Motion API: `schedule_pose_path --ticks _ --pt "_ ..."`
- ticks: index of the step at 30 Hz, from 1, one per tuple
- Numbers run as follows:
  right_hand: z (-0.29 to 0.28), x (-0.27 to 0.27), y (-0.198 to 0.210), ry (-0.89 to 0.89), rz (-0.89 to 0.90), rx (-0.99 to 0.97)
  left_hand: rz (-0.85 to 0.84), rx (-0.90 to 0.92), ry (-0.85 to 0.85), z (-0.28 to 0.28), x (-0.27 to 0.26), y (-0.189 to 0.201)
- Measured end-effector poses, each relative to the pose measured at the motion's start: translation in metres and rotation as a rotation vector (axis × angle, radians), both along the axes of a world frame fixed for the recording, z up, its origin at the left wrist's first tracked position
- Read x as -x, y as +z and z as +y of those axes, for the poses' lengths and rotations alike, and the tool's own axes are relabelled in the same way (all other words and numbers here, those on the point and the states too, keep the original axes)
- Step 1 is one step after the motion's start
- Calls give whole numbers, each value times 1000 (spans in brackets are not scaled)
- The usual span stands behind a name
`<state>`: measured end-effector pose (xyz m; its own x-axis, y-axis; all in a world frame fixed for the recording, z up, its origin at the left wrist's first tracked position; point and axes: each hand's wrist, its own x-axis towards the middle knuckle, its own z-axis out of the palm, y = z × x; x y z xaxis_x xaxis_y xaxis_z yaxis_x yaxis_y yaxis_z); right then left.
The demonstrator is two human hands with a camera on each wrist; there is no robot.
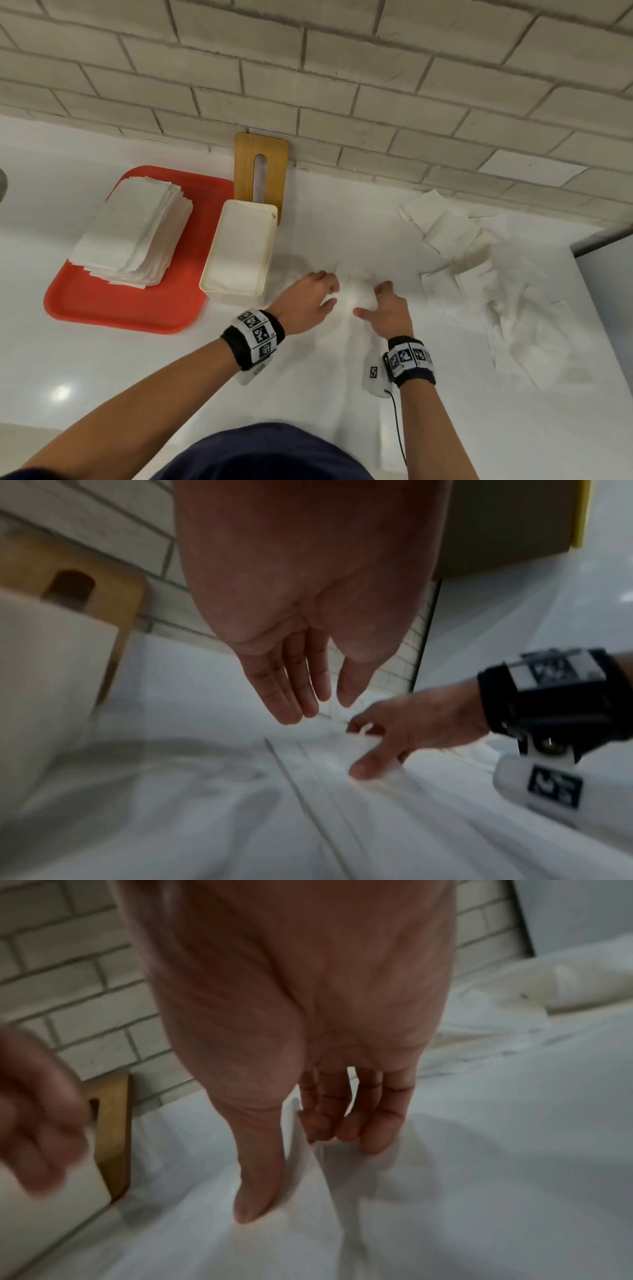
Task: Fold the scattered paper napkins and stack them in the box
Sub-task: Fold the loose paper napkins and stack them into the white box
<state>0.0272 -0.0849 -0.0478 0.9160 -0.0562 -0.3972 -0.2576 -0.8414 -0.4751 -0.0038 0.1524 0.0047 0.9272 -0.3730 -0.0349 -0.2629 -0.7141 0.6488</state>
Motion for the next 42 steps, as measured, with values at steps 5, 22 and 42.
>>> schedule_pose_path --ticks 5,22,42 --pt "-9 11 17 68 -18 -136 306 2 -16 -24 5 -36" --pt "27 -56 13 334 -20 219 375 2 275 -36 -15 -68" --pt "16 85 38 -213 -439 -621 83 568 589 19 63 -26"
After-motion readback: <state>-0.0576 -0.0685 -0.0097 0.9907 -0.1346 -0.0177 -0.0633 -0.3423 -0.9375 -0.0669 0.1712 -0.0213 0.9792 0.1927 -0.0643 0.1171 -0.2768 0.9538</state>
